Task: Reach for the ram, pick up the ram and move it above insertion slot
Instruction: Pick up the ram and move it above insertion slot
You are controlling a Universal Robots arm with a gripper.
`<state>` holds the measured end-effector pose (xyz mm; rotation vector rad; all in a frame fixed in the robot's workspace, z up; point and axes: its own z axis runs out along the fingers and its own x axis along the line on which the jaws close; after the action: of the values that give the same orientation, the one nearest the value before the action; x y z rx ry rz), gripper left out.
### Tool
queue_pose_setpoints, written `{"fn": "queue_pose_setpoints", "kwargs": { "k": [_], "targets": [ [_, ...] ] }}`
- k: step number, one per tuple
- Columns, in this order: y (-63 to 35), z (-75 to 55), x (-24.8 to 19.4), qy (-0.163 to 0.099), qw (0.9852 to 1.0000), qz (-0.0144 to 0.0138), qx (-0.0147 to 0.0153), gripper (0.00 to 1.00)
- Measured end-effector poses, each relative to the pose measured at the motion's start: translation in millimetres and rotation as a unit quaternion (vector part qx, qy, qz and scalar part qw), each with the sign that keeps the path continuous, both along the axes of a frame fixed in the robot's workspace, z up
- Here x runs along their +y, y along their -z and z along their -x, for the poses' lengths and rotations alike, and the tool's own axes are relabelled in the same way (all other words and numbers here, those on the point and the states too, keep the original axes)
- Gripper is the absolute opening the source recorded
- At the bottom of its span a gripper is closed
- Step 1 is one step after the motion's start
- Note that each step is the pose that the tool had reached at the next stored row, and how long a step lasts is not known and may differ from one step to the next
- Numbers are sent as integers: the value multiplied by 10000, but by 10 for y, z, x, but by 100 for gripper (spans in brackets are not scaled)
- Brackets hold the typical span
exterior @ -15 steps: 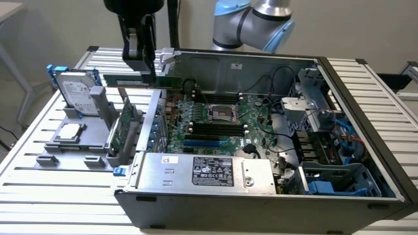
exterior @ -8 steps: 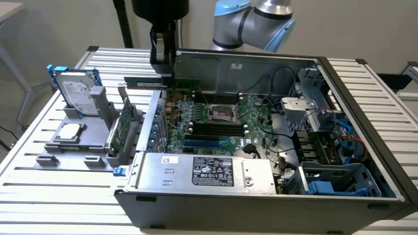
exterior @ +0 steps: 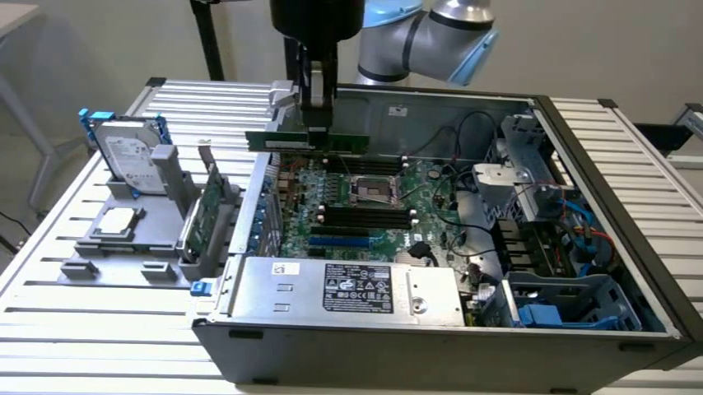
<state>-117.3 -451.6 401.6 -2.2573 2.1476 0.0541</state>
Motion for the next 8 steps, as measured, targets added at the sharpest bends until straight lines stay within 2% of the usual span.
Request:
{"fn": "queue_pose_setpoints", "kwargs": {
  "k": [3,8],
  "targets": [
    [8,-129,24,-1,10000,-2,1,13],
    [14,-282,126,-1,10000,-3,1,13]
  ]
}}
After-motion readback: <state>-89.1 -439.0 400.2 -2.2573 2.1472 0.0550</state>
